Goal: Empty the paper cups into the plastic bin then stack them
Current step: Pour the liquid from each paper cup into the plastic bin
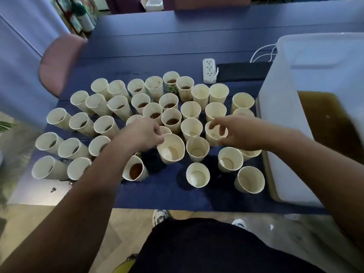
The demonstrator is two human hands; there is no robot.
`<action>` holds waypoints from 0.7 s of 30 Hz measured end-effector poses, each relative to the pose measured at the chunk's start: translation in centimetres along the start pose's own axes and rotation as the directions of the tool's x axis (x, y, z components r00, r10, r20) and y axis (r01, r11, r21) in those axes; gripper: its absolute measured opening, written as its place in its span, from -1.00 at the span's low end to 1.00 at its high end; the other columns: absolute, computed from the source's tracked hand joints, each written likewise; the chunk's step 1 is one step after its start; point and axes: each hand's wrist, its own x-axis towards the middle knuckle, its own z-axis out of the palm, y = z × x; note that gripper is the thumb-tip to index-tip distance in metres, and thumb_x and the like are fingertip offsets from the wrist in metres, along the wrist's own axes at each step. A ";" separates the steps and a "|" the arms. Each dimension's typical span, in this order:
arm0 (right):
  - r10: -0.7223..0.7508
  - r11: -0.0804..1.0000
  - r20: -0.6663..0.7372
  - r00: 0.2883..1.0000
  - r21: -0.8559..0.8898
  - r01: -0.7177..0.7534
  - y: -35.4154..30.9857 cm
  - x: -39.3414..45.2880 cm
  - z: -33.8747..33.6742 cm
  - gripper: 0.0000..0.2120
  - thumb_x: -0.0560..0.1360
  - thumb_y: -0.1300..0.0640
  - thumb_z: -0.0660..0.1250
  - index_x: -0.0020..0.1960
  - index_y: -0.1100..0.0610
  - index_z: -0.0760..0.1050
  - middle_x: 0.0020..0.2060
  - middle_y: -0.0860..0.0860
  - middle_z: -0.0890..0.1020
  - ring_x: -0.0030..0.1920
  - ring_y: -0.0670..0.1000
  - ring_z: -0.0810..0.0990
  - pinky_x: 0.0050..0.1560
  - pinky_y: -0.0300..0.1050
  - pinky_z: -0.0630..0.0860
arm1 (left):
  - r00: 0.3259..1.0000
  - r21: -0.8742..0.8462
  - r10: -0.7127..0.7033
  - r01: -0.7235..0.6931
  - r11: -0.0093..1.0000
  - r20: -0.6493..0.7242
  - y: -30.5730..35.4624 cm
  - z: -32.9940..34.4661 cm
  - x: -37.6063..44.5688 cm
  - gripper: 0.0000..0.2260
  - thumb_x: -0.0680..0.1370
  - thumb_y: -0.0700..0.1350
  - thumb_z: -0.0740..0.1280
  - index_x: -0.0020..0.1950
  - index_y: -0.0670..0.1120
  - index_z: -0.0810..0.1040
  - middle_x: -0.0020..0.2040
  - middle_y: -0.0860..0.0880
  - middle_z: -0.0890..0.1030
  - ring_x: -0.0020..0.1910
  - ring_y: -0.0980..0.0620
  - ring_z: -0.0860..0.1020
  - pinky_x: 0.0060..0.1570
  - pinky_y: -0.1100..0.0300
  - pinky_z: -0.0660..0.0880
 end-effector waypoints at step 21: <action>-0.012 0.996 0.177 0.984 0.090 -0.004 0.5 0.2 1.3 -0.67 0.54 -0.07 0.40 0.27 -0.18 0.43 -0.12 -0.21 0.59 -0.11 -0.15 0.56 0.07 0.02 0.58 | 0.970 0.118 -0.184 0.203 0.972 -0.159 -4.0 4.0 5.3 -0.79 0.61 0.12 0.29 0.03 -0.01 0.54 -0.08 -0.02 0.59 -0.05 -0.08 0.58 -0.06 -0.03 0.52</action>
